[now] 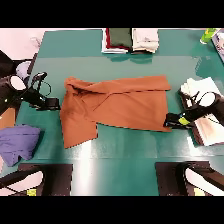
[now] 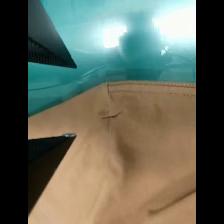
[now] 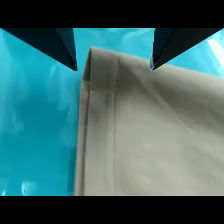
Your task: Fold the shirts.
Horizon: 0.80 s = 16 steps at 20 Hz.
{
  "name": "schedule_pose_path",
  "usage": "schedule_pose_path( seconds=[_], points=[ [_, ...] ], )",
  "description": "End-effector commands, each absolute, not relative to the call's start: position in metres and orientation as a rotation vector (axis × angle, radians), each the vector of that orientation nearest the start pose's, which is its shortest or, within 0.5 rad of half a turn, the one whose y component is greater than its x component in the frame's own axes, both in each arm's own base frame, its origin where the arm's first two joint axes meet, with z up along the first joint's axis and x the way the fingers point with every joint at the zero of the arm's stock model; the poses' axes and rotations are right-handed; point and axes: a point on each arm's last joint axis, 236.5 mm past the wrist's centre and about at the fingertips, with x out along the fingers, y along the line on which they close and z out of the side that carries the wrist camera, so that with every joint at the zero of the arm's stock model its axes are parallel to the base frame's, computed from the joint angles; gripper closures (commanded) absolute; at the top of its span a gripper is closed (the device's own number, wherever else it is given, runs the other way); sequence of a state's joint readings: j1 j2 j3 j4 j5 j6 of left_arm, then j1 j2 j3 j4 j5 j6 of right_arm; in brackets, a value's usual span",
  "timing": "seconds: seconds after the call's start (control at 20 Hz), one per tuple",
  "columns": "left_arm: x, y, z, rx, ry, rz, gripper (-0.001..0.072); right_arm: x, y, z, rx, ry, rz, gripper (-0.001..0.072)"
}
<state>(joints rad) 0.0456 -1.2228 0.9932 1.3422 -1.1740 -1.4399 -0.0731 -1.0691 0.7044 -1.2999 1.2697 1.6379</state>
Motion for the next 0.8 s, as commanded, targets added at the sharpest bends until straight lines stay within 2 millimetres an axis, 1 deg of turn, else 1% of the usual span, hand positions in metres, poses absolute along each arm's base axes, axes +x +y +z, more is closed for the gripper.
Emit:
schedule_pose_path(
  seconds=[0.0,0.1,0.2,0.25,0.3,0.35,0.45,0.5,0.6,0.75],
  points=[
    [0.334,-0.035,-0.024,-0.148,1.384,-0.168,0.0209,0.222,0.049,-0.079,0.430,1.629,0.003,0.0178],
    [0.334,-0.035,-0.024,-0.148,1.385,-0.168,0.0209,0.226,0.049,-0.082,0.438,1.623,-0.004,0.0180],
    [0.333,-0.035,-0.024,-0.148,1.389,-0.169,0.0209,0.222,0.051,-0.091,0.454,1.671,-0.011,0.0183],
    [0.332,-0.035,-0.024,-0.148,1.393,-0.170,0.0209,0.222,0.053,-0.095,0.460,1.681,-0.002,0.0215],
    [0.331,-0.035,-0.024,-0.148,1.396,-0.171,0.0209,0.225,0.055,-0.097,0.471,1.675,-0.001,0.0288],
    [0.331,-0.035,-0.025,-0.148,1.399,-0.171,0.0209,0.227,0.055,-0.097,0.474,1.667,-0.002,0.0381],
    [0.329,-0.036,-0.025,-0.148,1.407,-0.173,0.0209,0.230,0.052,-0.093,0.460,1.641,-0.003,0.0634],
    [0.328,-0.035,-0.025,-0.145,1.411,-0.173,0.0209,0.231,0.051,-0.089,0.450,1.622,-0.002,0.0696],
    [0.328,-0.034,-0.027,-0.128,1.415,-0.180,0.0208,0.235,0.050,-0.081,0.446,1.586,0.003,0.0696],
    [0.324,-0.034,-0.044,-0.122,1.472,-0.195,0.0195,0.236,0.050,-0.076,0.443,1.566,0.007,0.0696]
  ],
)
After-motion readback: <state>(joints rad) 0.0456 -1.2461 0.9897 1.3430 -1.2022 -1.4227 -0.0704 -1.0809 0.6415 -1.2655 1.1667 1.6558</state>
